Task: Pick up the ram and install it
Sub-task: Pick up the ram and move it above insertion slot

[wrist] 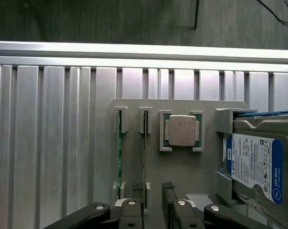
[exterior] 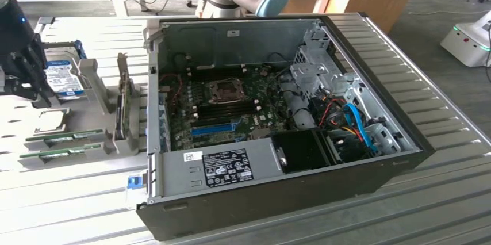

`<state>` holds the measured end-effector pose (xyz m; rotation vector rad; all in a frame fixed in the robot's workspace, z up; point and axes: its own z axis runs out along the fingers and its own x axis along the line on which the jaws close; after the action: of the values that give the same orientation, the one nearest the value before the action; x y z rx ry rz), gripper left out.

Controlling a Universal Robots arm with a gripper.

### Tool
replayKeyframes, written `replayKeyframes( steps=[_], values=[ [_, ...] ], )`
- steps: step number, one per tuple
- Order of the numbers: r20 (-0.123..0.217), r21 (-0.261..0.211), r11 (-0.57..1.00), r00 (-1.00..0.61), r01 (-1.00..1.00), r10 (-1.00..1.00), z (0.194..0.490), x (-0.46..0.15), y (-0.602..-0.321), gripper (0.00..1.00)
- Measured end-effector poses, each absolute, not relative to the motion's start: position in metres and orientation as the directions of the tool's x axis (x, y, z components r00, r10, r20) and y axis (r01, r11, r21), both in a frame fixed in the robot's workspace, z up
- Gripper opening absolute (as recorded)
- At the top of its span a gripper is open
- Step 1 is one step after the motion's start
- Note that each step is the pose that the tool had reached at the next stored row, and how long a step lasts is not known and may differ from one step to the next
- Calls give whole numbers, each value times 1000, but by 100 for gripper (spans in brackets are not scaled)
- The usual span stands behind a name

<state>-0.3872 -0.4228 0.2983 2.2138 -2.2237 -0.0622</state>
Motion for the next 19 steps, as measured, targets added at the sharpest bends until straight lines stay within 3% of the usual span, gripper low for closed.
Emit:
replayKeyframes(
  steps=[19],
  values=[
    [-33, 30, 4, -5, -1000, -999, 267, -387, -423, 30]
  ],
)
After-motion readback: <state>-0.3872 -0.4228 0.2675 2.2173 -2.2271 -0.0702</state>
